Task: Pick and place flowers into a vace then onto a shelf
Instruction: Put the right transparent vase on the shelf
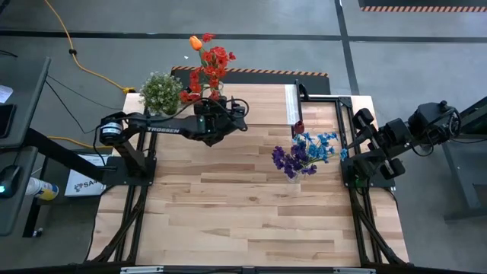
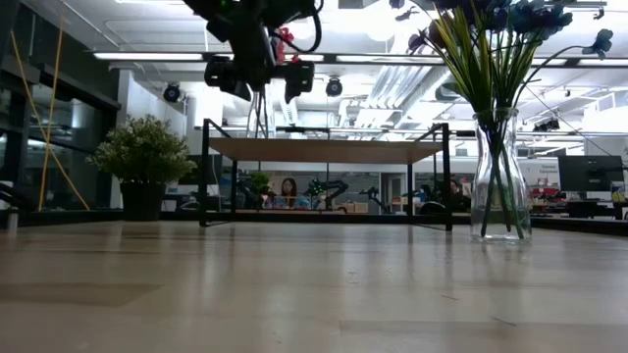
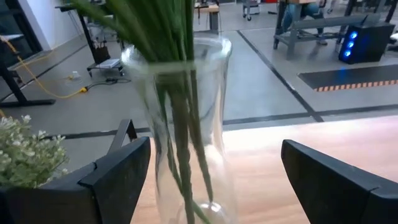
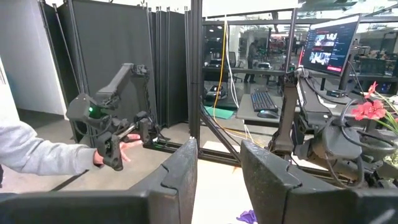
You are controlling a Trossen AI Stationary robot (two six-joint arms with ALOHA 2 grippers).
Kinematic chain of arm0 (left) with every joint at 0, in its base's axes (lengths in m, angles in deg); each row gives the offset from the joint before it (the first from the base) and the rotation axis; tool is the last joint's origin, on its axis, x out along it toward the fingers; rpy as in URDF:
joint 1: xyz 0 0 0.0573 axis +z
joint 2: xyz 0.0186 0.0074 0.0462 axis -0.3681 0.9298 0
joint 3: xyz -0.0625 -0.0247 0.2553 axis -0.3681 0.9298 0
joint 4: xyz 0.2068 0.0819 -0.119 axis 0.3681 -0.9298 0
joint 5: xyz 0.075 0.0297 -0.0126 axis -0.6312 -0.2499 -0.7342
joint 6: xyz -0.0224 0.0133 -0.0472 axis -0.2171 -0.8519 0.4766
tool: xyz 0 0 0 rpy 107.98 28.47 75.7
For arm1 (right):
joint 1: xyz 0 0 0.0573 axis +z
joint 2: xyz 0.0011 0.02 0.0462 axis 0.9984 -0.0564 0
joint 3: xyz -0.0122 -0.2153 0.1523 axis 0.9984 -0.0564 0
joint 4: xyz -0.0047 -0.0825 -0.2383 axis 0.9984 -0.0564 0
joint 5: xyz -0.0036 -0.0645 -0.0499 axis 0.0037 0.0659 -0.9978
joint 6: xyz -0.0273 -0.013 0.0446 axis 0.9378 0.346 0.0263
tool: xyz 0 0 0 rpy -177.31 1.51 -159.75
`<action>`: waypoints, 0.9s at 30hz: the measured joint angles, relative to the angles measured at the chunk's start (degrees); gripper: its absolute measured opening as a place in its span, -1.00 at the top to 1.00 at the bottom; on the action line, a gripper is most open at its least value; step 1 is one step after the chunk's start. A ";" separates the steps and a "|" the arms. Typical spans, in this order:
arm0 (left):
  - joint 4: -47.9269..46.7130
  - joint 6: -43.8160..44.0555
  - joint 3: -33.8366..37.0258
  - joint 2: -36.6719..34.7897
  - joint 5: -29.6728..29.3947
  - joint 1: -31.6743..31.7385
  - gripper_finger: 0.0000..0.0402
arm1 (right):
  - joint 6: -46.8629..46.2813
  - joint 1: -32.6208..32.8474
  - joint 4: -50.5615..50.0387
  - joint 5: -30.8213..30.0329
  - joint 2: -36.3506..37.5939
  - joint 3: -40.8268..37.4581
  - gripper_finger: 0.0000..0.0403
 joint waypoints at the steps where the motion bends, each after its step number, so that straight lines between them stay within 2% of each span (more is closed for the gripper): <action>1: 0.21 -0.28 -0.08 -0.10 -0.12 -0.05 -0.95 | 0.00 0.00 -0.01 0.00 0.00 0.00 0.43; 24: -0.67 -1.93 -0.06 -0.76 -0.49 -5.35 -0.95 | -0.04 0.00 0.03 -0.04 0.00 0.00 0.43; 27: -3.17 -1.93 -0.01 -1.21 -0.48 -6.80 -0.95 | -0.75 0.00 0.03 -0.04 0.00 0.00 0.43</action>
